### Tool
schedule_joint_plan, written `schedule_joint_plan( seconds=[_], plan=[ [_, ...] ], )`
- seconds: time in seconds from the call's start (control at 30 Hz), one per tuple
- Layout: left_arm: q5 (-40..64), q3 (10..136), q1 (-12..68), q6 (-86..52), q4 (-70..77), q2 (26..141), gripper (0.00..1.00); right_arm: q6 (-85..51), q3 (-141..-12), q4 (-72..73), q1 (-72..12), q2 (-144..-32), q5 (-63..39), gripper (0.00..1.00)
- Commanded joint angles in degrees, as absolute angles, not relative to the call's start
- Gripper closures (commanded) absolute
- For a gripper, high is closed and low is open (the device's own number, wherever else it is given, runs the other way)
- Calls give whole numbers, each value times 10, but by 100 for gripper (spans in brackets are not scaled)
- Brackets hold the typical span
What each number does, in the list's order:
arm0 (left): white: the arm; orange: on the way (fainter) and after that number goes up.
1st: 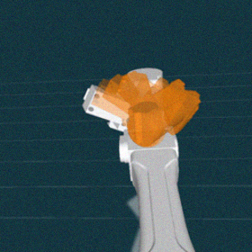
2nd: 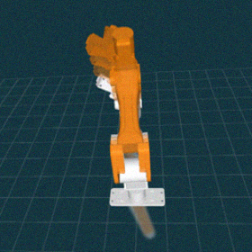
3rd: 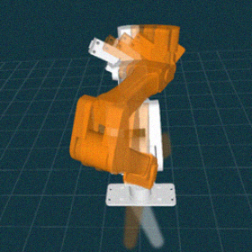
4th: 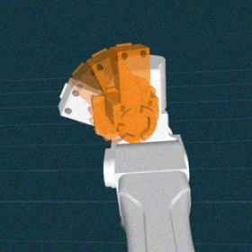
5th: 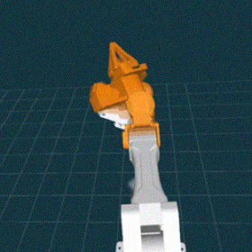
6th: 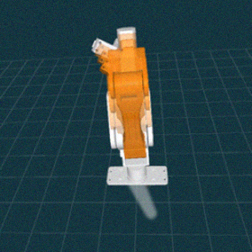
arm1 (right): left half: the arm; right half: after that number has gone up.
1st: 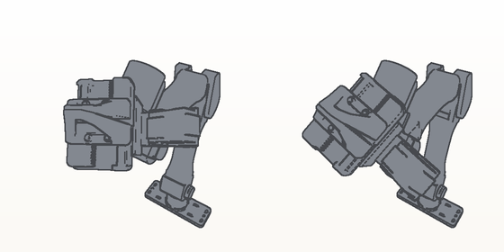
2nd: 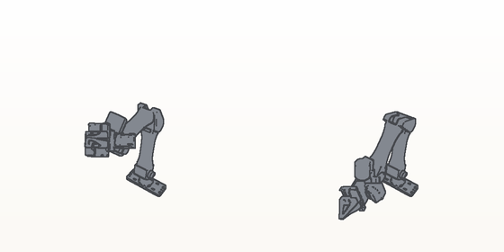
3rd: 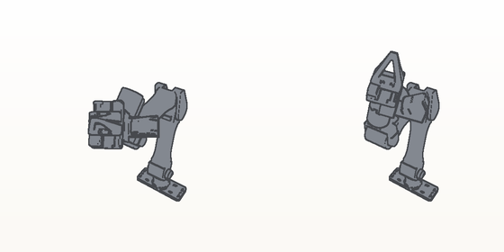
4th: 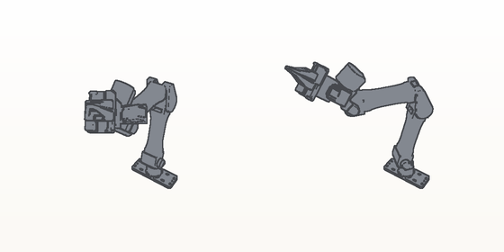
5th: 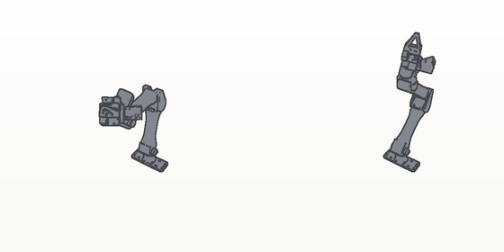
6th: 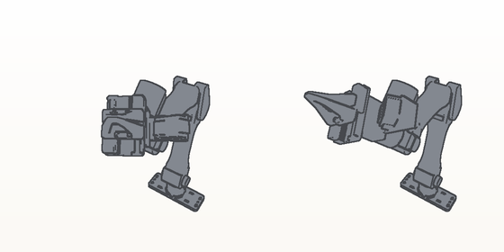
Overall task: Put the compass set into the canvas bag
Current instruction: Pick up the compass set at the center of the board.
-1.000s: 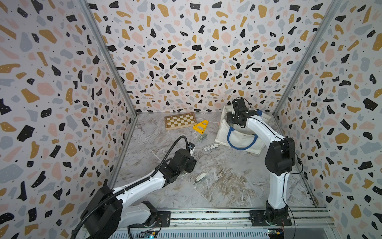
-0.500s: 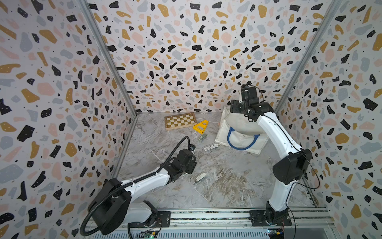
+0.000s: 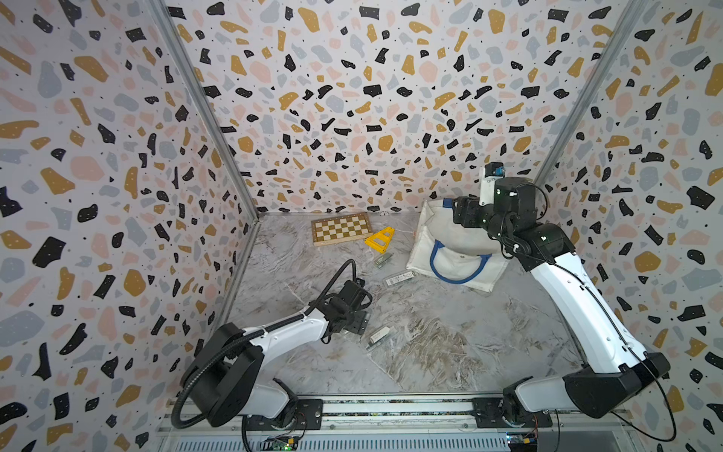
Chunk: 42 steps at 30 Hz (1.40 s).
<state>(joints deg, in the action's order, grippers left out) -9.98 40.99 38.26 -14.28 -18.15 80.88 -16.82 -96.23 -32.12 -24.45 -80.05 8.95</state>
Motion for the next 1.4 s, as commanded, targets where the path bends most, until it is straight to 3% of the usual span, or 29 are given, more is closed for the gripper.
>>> schedule_joint_plan(
  seconds=[0.0, 0.4, 0.77, 1.13, 1.37],
  plan=[
    [-67, 425, 371, -157, -208, 812, 11, -175, -954, -308, -250, -776, 64, 20],
    [25, 447, 315, -146, -209, 864, 12, -177, -892, -277, -295, -760, 20, 20],
    [42, 465, 323, -147, -230, 911, 25, -173, -837, -243, -307, -739, 7, 19],
    [16, 470, 345, -156, -247, 893, 53, -175, -812, -232, -307, -722, -20, 18],
    [0, 440, 367, -132, -199, 750, 69, -195, -785, -227, -318, -718, -108, 18]
  ],
)
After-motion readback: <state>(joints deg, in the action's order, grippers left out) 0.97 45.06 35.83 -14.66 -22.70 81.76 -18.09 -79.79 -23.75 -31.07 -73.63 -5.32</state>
